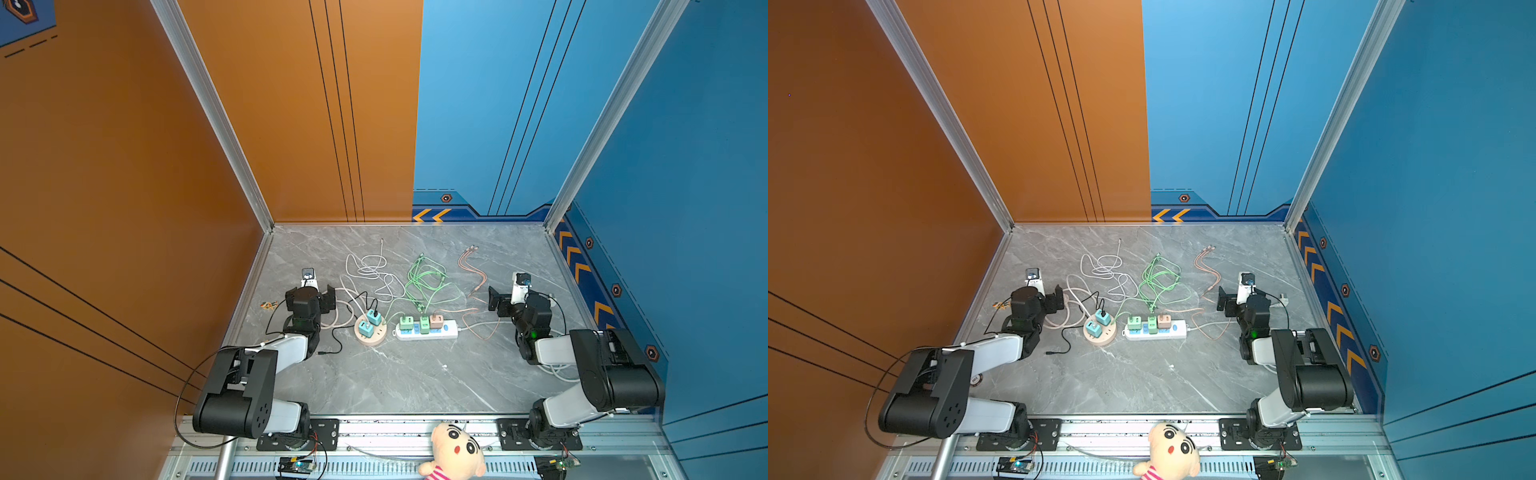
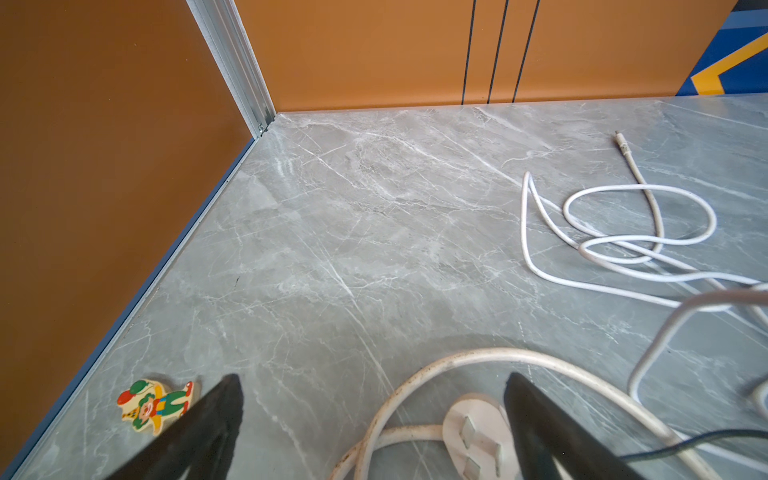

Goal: Insert the plug

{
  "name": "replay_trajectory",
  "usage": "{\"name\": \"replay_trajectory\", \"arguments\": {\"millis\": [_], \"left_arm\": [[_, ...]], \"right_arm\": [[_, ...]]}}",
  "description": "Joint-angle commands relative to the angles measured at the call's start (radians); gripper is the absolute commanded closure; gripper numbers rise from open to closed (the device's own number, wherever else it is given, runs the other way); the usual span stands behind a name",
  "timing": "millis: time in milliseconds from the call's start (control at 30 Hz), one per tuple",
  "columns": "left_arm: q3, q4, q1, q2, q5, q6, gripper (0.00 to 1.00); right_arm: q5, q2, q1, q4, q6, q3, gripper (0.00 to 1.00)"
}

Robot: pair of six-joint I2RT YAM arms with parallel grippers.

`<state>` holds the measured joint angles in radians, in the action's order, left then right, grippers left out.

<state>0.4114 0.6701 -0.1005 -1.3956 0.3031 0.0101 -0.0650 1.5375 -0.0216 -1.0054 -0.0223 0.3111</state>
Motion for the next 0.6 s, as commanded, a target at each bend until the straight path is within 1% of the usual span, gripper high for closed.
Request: {"name": "replay_trajectory", "arguments": {"millis": [0,67,167,267,300,333,367,500,567], "left_arm": [[0.002,0.043,-0.009,-0.013,0.019,-0.036,0.02],[-0.033,0.173,-0.011,-0.060,0.020,-0.053,0.02],[-0.062,0.299,-0.009,-0.128,0.012,-0.065,0.02],[-0.073,0.297,0.010,-0.141,-0.025,-0.039,0.02],[-0.074,0.344,0.014,-0.173,-0.035,-0.043,0.02],[-0.069,0.356,0.016,-0.183,-0.034,-0.053,0.02],[-0.065,0.321,0.020,-0.168,-0.040,-0.041,0.02],[-0.050,0.303,0.035,-0.176,0.028,-0.001,0.02],[-0.053,0.302,0.040,-0.172,0.029,0.009,0.02]], "right_arm": [[0.032,0.007,0.003,0.008,0.009,0.014,0.00],[0.030,0.007,0.005,0.010,0.008,0.016,0.00],[0.028,0.007,0.005,0.011,0.007,0.017,0.00],[0.028,0.007,0.006,0.013,0.007,0.017,0.00],[0.027,0.007,0.006,0.013,0.007,0.017,0.00],[0.028,0.007,0.006,0.013,0.007,0.017,0.00],[0.030,0.007,0.006,0.014,0.005,0.017,0.00],[0.012,0.009,0.016,0.054,-0.002,0.041,0.00],[0.007,0.012,0.028,0.065,-0.023,0.049,0.00]]}}
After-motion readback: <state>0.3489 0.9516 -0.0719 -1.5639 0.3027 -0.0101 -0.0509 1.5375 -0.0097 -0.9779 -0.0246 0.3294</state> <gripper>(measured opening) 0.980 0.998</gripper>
